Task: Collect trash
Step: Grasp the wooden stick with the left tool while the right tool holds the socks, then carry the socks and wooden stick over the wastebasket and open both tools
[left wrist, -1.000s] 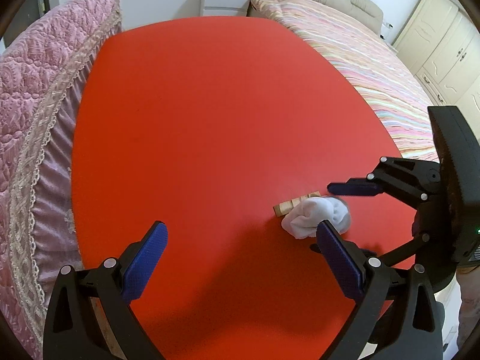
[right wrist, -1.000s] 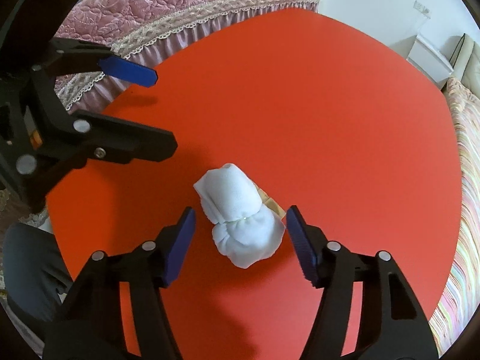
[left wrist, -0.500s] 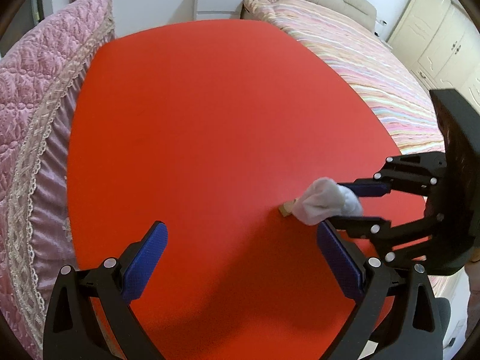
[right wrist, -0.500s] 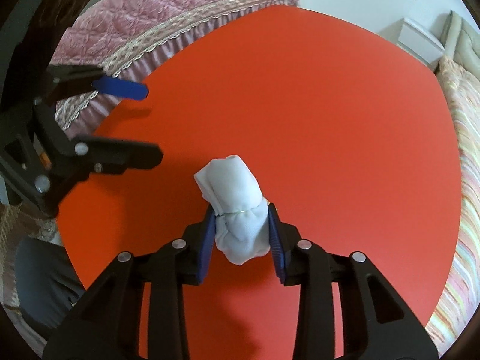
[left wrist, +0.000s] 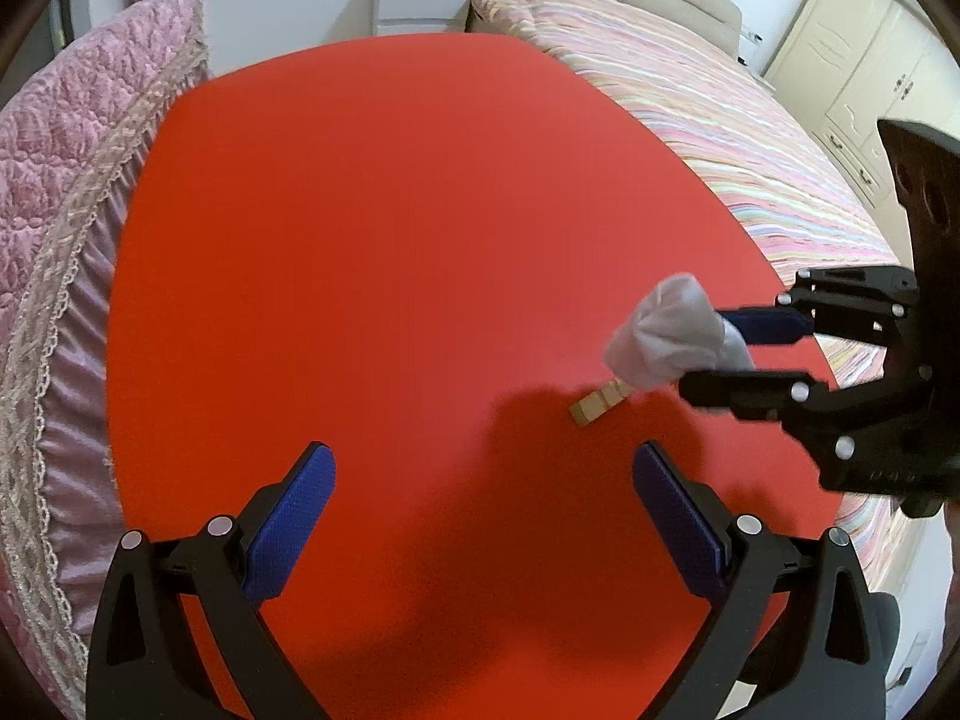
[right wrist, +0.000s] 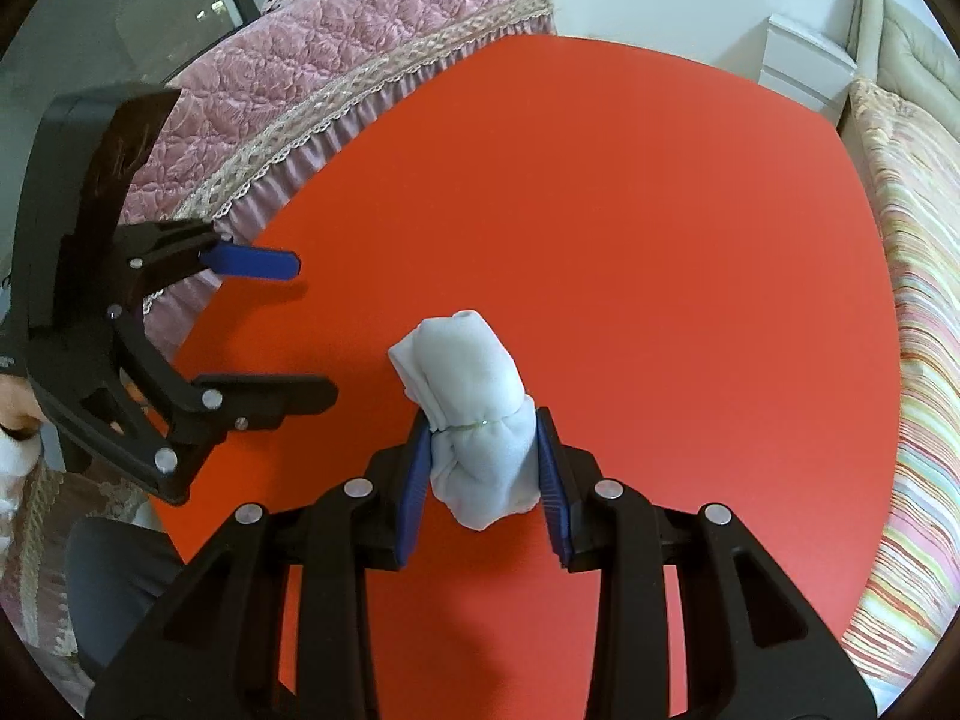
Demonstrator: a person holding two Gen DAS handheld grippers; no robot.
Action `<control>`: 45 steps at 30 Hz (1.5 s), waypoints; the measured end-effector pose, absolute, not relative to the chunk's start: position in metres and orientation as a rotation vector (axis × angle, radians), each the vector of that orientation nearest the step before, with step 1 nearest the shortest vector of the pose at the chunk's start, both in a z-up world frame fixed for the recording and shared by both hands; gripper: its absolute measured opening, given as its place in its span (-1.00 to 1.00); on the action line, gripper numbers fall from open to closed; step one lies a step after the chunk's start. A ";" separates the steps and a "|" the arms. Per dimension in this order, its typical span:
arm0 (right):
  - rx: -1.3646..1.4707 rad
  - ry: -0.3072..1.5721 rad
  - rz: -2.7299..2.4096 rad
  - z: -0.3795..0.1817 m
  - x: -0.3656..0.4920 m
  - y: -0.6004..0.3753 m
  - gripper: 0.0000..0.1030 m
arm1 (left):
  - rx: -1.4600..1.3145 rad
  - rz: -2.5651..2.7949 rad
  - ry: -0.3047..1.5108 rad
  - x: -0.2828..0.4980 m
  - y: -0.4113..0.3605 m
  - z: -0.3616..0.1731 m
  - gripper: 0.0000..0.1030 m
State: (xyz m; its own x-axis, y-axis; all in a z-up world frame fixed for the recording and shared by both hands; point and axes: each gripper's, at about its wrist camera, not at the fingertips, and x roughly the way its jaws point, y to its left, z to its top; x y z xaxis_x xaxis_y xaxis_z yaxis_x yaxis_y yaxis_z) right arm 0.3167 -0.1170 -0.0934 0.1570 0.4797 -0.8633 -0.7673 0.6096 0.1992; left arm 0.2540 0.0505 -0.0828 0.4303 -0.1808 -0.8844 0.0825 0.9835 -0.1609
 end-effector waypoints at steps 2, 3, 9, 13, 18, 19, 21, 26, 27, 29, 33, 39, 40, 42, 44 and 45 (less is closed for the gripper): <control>-0.305 1.088 0.897 -0.091 0.319 -0.120 -0.36 | -0.083 -0.177 1.113 0.254 0.045 -0.084 0.85; -0.306 1.088 0.891 -0.091 0.319 -0.121 -0.36 | -0.078 -0.181 1.114 0.254 0.043 -0.085 0.85; -0.310 1.102 0.844 -0.092 0.325 -0.130 -0.35 | -0.053 -0.219 1.119 0.261 0.026 -0.091 0.85; -0.304 1.122 0.806 -0.095 0.331 -0.141 -0.35 | 0.027 -0.276 1.096 0.266 0.009 -0.097 0.85; -0.306 1.132 0.786 -0.100 0.337 -0.151 -0.35 | 0.135 -0.343 1.081 0.278 -0.008 -0.105 0.70; -0.308 1.134 0.784 -0.101 0.337 -0.151 -0.35 | 0.144 -0.350 1.085 0.280 -0.010 -0.106 0.62; -0.310 1.137 0.779 -0.104 0.339 -0.152 -0.35 | 0.158 -0.366 1.097 0.285 -0.014 -0.110 0.43; -0.312 1.145 0.776 -0.110 0.341 -0.154 -0.35 | 0.210 -0.401 1.081 0.282 -0.024 -0.117 0.14; -0.311 1.146 0.777 -0.110 0.342 -0.154 -0.35 | 0.213 -0.394 1.076 0.283 -0.024 -0.117 0.08; -0.311 1.147 0.777 -0.111 0.342 -0.154 -0.35 | 0.215 -0.375 1.078 0.283 -0.023 -0.117 -0.08; -0.311 1.146 0.775 -0.111 0.341 -0.156 -0.35 | 0.235 -0.377 1.081 0.278 -0.026 -0.114 -0.56; -0.313 1.142 0.774 -0.109 0.338 -0.154 -0.36 | 0.217 -0.369 1.100 0.272 -0.031 -0.115 -0.77; -0.312 1.142 0.772 -0.109 0.337 -0.154 -0.36 | 0.212 -0.366 1.100 0.270 -0.032 -0.115 -0.78; -0.313 1.141 0.769 -0.110 0.336 -0.154 -0.36 | 0.197 -0.348 1.103 0.269 -0.030 -0.115 -0.78; -0.311 1.140 0.771 -0.110 0.333 -0.153 -0.36 | 0.187 -0.326 1.106 0.268 -0.028 -0.114 -0.78; -0.310 1.139 0.770 -0.109 0.331 -0.153 -0.36 | 0.176 -0.317 1.106 0.266 -0.026 -0.112 -0.78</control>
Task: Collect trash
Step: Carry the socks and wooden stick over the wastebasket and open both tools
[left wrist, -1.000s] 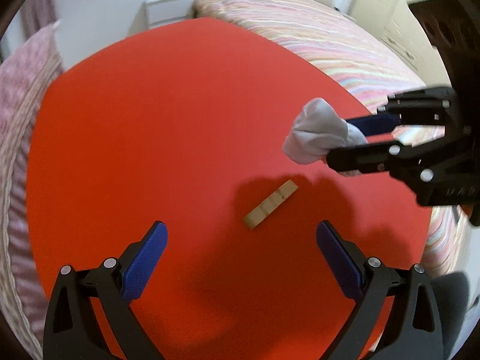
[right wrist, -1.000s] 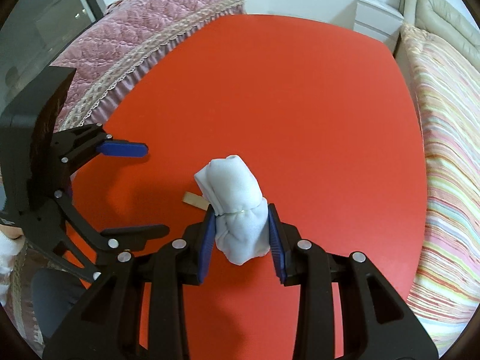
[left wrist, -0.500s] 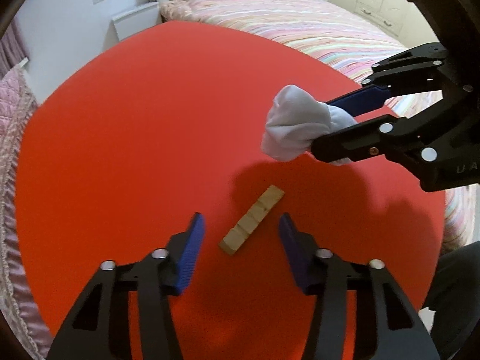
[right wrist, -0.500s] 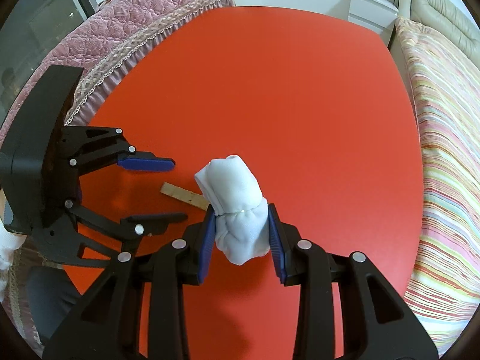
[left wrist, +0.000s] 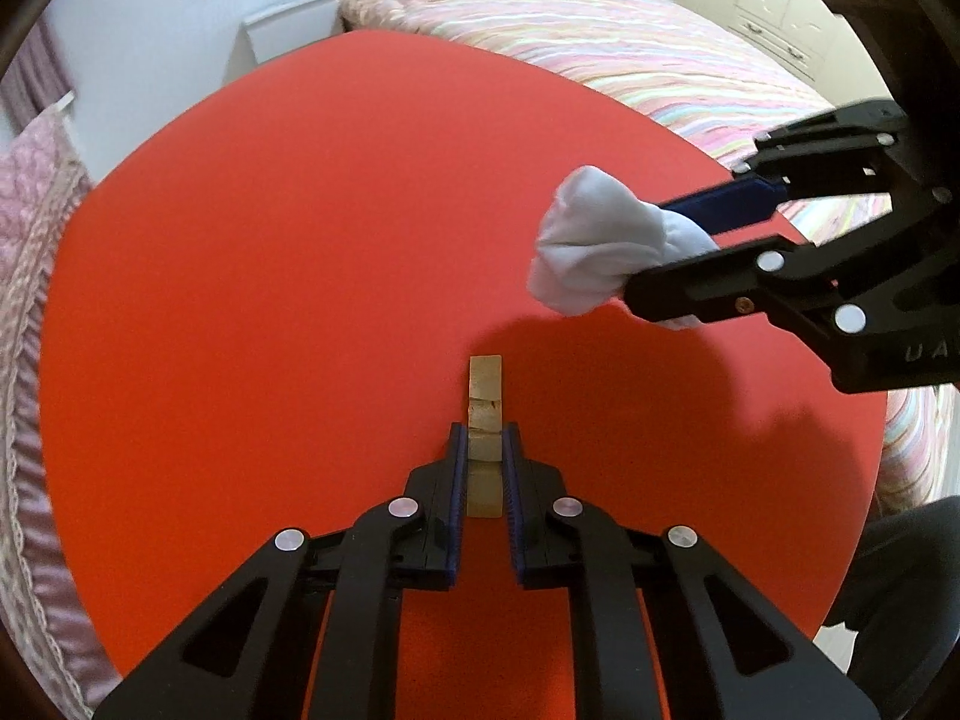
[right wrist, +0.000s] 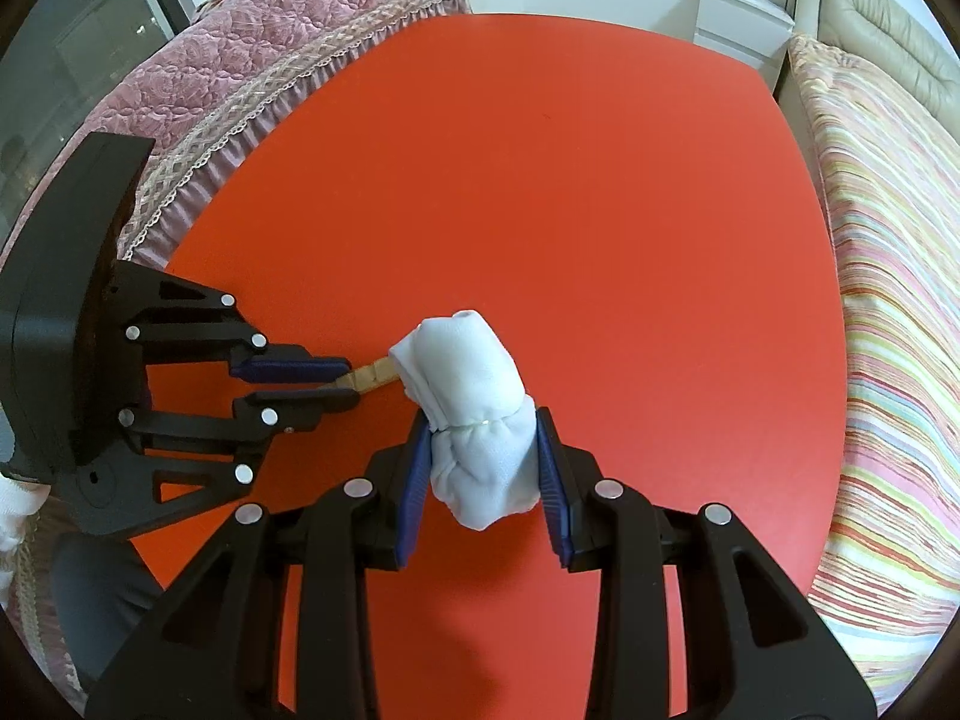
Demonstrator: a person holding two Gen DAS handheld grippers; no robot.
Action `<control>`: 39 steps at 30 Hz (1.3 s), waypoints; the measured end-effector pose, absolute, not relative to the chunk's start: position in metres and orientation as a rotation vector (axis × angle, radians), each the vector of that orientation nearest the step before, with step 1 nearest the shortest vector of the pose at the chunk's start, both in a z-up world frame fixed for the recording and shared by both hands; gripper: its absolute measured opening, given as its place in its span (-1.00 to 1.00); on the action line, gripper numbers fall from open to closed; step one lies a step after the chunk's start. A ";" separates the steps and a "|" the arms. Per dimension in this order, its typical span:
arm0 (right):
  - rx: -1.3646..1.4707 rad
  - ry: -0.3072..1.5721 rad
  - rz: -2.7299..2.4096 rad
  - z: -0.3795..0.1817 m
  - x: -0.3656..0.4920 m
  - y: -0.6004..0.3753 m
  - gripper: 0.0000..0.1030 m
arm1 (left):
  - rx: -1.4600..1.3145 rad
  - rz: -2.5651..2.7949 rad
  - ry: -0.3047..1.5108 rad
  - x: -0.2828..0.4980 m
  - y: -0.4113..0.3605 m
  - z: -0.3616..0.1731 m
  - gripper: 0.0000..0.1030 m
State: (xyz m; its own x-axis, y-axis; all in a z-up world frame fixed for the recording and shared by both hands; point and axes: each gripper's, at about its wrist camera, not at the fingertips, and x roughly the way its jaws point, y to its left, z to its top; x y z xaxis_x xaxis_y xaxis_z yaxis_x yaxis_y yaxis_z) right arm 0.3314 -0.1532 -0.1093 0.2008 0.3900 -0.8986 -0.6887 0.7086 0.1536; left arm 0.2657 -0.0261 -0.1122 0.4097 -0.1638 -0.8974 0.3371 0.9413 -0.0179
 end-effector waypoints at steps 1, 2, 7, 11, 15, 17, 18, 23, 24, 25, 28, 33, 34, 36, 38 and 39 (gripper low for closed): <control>-0.309 1.139 0.771 -0.109 0.330 -0.153 -0.36 | 0.175 -0.314 1.104 0.264 -0.026 -0.111 -0.78; -0.305 1.139 0.772 -0.109 0.328 -0.154 -0.36 | 0.178 -0.309 1.103 0.265 -0.024 -0.111 -0.78; -0.304 1.127 0.773 -0.101 0.314 -0.153 -0.36 | 0.166 -0.281 1.097 0.253 -0.020 -0.102 -0.78; -0.314 1.102 0.771 -0.088 0.296 -0.156 -0.36 | 0.151 -0.247 1.082 0.238 -0.017 -0.091 -0.78; -0.325 1.063 0.771 -0.072 0.272 -0.162 -0.36 | 0.136 -0.222 1.059 0.212 -0.012 -0.074 -0.78; -0.321 1.043 0.769 -0.064 0.259 -0.167 -0.35 | 0.131 -0.214 1.046 0.200 -0.011 -0.066 -0.78; -0.328 1.030 0.769 -0.060 0.251 -0.169 -0.36 | 0.129 -0.207 1.038 0.191 -0.009 -0.060 -0.78; -0.337 0.986 0.761 -0.045 0.215 -0.183 -0.35 | 0.139 -0.178 1.003 0.156 -0.007 -0.039 -0.78; -0.335 0.977 0.761 -0.041 0.208 -0.185 -0.36 | 0.140 -0.174 0.998 0.151 -0.008 -0.037 -0.78; -0.330 0.968 0.761 -0.038 0.200 -0.189 -0.35 | 0.137 -0.173 0.992 0.140 -0.008 -0.033 -0.78; -0.322 0.948 0.768 -0.031 0.177 -0.196 -0.35 | 0.137 -0.171 0.968 0.109 -0.009 -0.025 -0.78; -0.310 0.915 0.794 -0.022 0.135 -0.209 -0.35 | 0.133 -0.177 0.942 0.078 -0.015 -0.017 -0.78; -0.312 0.909 0.795 -0.022 0.125 -0.211 -0.35 | 0.133 -0.175 0.936 0.073 -0.017 -0.018 -0.78; -0.313 0.898 0.802 -0.022 0.107 -0.216 -0.35 | 0.121 -0.185 0.927 0.058 -0.021 -0.016 -0.78; -0.313 0.894 0.804 -0.023 0.094 -0.219 -0.35 | 0.120 -0.186 0.916 0.043 -0.026 -0.015 -0.78; -0.319 0.888 0.803 -0.024 0.086 -0.221 -0.35 | 0.115 -0.188 0.913 0.038 -0.027 -0.015 -0.77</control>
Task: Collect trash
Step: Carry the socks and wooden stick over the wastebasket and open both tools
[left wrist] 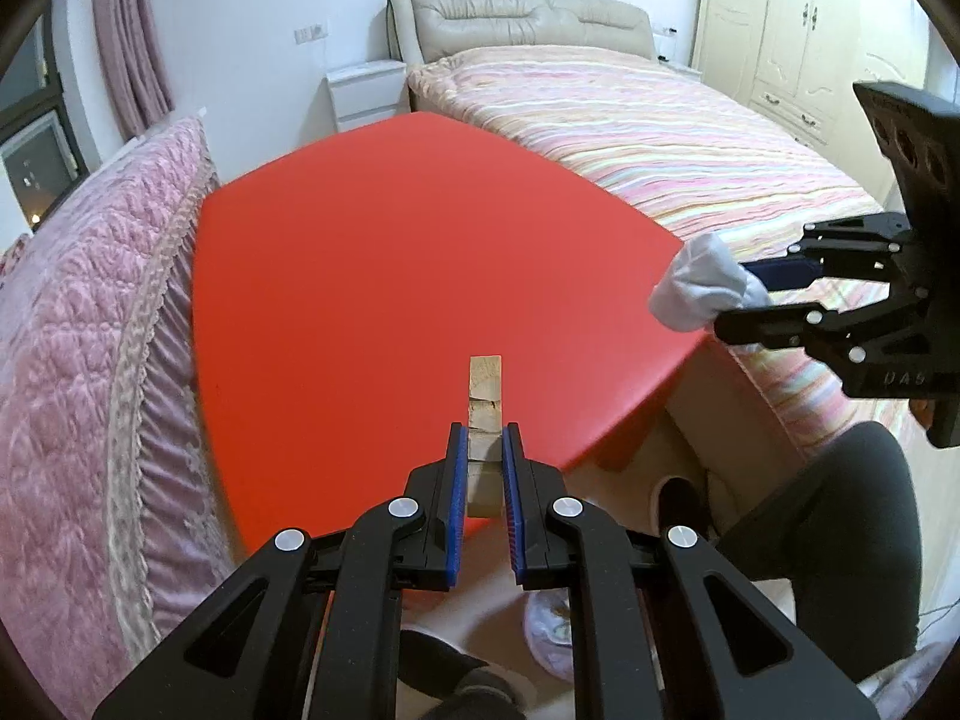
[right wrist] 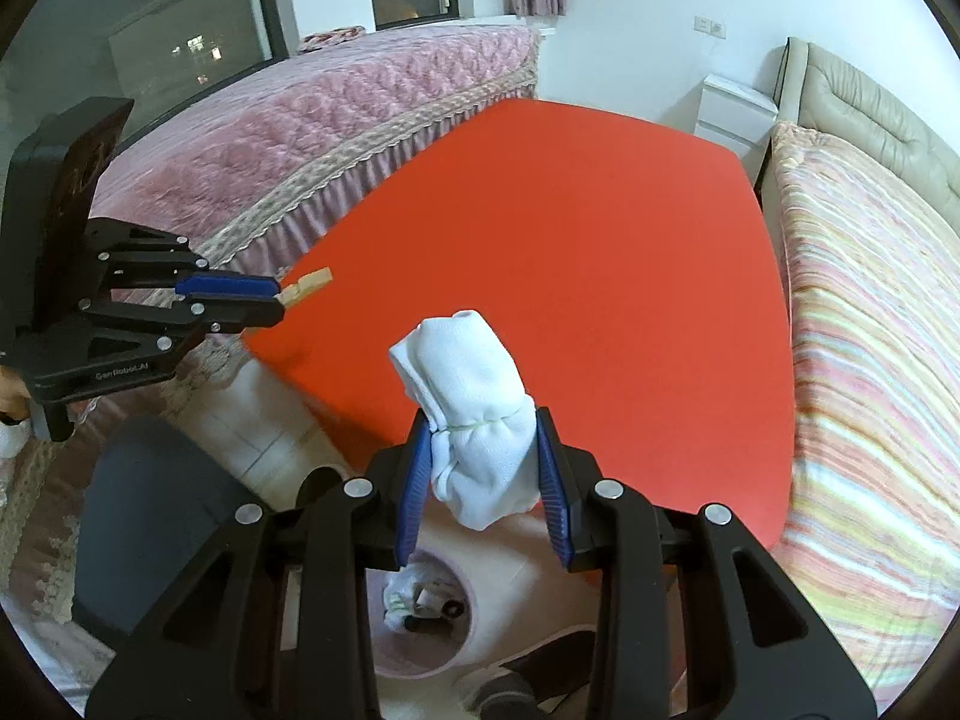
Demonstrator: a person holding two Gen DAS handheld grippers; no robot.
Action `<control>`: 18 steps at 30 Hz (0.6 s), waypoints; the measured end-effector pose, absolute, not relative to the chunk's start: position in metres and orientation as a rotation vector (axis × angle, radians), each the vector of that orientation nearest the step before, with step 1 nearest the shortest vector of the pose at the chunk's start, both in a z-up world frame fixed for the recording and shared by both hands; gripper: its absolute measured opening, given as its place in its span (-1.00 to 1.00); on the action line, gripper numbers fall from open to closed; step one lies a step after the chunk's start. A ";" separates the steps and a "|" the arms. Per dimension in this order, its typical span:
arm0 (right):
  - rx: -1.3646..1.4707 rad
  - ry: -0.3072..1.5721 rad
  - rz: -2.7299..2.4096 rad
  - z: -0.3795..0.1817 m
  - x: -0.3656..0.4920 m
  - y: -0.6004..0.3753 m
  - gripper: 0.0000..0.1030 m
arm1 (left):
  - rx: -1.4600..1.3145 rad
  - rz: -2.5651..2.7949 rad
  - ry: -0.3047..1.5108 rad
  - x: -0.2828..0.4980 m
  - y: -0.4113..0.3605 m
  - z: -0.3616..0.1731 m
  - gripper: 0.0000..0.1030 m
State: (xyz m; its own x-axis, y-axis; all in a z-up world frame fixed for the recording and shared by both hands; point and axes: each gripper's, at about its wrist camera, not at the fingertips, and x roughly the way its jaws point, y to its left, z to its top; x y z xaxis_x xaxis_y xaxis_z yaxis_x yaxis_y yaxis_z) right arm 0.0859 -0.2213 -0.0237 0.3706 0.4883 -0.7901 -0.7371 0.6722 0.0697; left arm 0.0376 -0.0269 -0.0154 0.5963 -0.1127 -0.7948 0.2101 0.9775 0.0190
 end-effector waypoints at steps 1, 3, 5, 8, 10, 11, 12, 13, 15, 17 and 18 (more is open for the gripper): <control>-0.320 0.887 0.801 -0.025 0.078 -0.223 -0.35 | 0.111 -0.187 0.909 0.032 -0.029 -0.015 -0.77; -0.312 0.889 0.804 -0.027 0.065 -0.226 -0.35 | 0.098 -0.193 0.904 0.019 -0.032 -0.016 -0.77; -0.308 0.891 0.808 -0.030 0.053 -0.228 -0.35 | 0.097 -0.195 0.900 0.007 -0.037 -0.019 -0.77; -0.290 0.908 0.814 -0.036 0.035 -0.233 -0.35 | 0.095 -0.204 0.903 -0.010 -0.046 -0.025 -0.77; -0.290 0.918 0.810 -0.042 0.023 -0.236 -0.35 | 0.090 -0.215 0.912 -0.021 -0.051 -0.030 -0.77; -0.281 0.926 0.815 -0.044 0.018 -0.237 -0.35 | 0.096 -0.215 0.916 -0.027 -0.054 -0.033 -0.77; -0.275 0.934 0.818 -0.047 0.012 -0.239 -0.35 | 0.095 -0.218 0.919 -0.031 -0.056 -0.035 -0.77; -0.279 0.939 0.815 -0.050 0.006 -0.240 -0.35 | 0.087 -0.225 0.925 -0.035 -0.058 -0.038 -0.77; -0.280 0.950 0.815 -0.054 -0.004 -0.243 -0.35 | 0.086 -0.231 0.934 -0.043 -0.061 -0.043 -0.78; -0.283 0.957 0.809 -0.058 -0.012 -0.245 -0.35 | 0.077 -0.239 0.944 -0.052 -0.063 -0.048 -0.77; -0.282 0.961 0.808 -0.059 -0.016 -0.247 -0.35 | 0.072 -0.239 0.948 -0.054 -0.064 -0.050 -0.77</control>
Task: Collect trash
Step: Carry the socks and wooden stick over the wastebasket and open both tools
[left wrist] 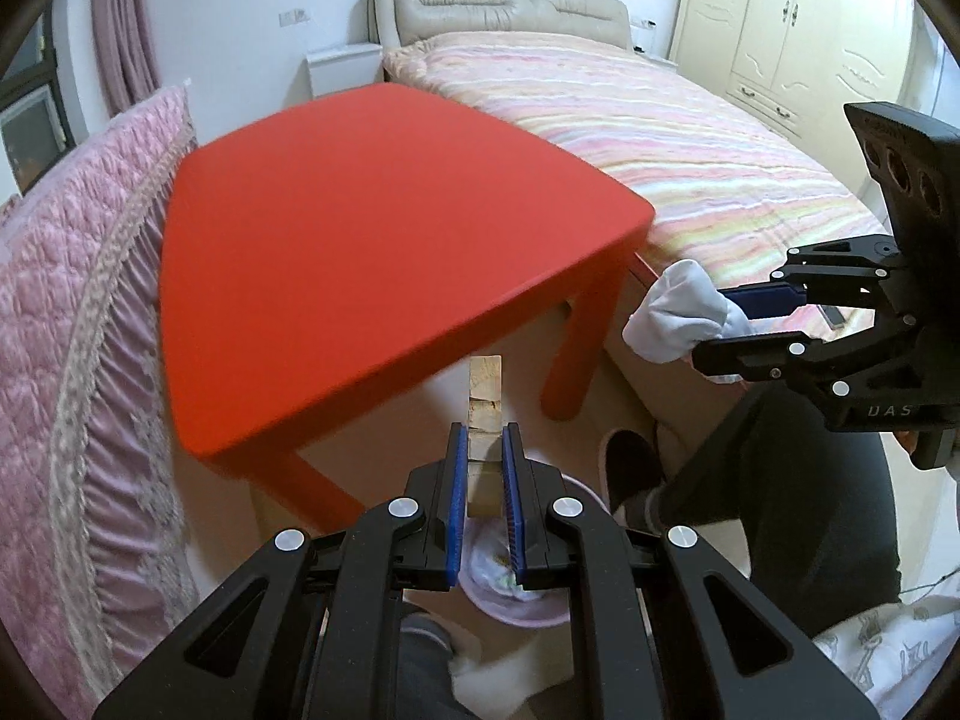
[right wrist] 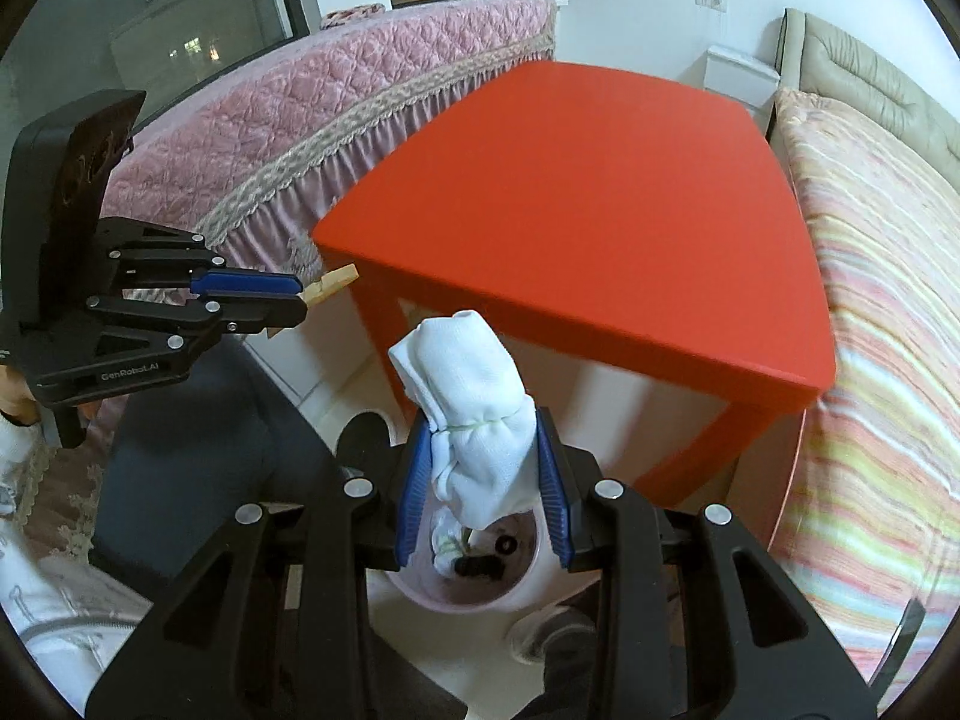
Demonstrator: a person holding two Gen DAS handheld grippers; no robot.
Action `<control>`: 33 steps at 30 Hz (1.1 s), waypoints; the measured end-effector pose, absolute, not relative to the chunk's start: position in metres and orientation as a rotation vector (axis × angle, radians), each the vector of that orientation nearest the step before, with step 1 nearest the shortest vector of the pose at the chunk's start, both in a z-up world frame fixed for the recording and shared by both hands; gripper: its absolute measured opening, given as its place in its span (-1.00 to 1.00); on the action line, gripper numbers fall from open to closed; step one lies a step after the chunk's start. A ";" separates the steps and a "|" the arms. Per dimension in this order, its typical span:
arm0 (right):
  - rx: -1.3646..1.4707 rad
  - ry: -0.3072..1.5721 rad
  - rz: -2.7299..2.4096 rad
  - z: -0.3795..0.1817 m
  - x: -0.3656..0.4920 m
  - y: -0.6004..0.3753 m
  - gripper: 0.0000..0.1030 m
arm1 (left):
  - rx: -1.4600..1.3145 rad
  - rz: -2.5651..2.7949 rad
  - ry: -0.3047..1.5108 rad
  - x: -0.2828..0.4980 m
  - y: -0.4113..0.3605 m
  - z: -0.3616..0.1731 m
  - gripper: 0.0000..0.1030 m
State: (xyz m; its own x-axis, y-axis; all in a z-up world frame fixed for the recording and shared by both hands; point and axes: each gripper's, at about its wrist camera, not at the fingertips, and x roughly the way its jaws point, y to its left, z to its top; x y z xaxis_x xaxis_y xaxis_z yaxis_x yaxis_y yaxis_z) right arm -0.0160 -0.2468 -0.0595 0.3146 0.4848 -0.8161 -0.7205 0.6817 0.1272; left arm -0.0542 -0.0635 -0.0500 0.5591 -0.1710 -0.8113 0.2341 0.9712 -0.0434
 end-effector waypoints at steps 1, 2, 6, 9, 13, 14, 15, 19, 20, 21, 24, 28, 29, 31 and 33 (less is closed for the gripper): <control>-0.276 0.969 0.811 -0.062 -0.020 -0.248 -0.35 | 0.071 -0.238 0.954 -0.058 -0.065 -0.053 -0.78; -0.273 0.975 0.814 -0.063 -0.023 -0.249 -0.35 | 0.071 -0.240 0.959 -0.061 -0.066 -0.056 -0.77; -0.276 0.998 0.830 -0.070 -0.035 -0.247 -0.35 | 0.068 -0.265 0.986 -0.073 -0.074 -0.065 -0.77; -0.274 1.009 0.839 -0.074 -0.041 -0.246 -0.35 | 0.064 -0.278 1.001 -0.079 -0.078 -0.071 -0.77; -0.268 1.019 0.846 -0.076 -0.042 -0.247 -0.35 | 0.061 -0.286 1.009 -0.083 -0.081 -0.073 -0.77; -0.266 1.021 0.848 -0.077 -0.042 -0.246 -0.35 | 0.058 -0.287 1.011 -0.084 -0.081 -0.074 -0.77; -0.261 1.024 0.850 -0.077 -0.042 -0.247 -0.35 | 0.057 -0.288 1.011 -0.084 -0.081 -0.073 -0.77; -0.242 1.037 0.863 -0.079 -0.041 -0.248 -0.31 | 0.052 -0.298 1.013 -0.085 -0.082 -0.073 -0.77; -0.240 1.040 0.864 -0.079 -0.041 -0.248 -0.28 | 0.048 -0.306 1.013 -0.085 -0.083 -0.073 -0.77; -0.237 1.044 0.866 -0.080 -0.041 -0.248 -0.25 | 0.047 -0.309 1.012 -0.084 -0.083 -0.073 -0.77; -0.228 1.042 0.861 -0.081 -0.040 -0.249 0.10 | 0.038 -0.309 1.012 -0.082 -0.082 -0.074 -0.44; -0.222 1.031 0.832 -0.080 -0.038 -0.253 0.68 | 0.023 -0.259 0.995 -0.081 -0.075 -0.074 0.59; -0.221 1.028 0.827 -0.080 -0.037 -0.254 0.77 | 0.021 -0.246 0.985 -0.081 -0.073 -0.073 0.76; -0.220 1.034 0.809 -0.081 -0.036 -0.255 0.86 | 0.023 -0.235 0.984 -0.081 -0.071 -0.073 0.78; -0.218 1.044 0.799 -0.084 -0.035 -0.255 0.89 | 0.007 -0.225 0.994 -0.080 -0.068 -0.074 0.85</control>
State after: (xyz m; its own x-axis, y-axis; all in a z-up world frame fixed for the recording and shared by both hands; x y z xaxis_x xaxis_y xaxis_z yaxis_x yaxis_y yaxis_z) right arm -0.0347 -0.2555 -0.0835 0.2561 0.4852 -0.8361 -0.6807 0.7046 0.2004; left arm -0.0798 -0.0682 -0.0740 0.5241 -0.1850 -0.8313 0.1916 0.9767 -0.0965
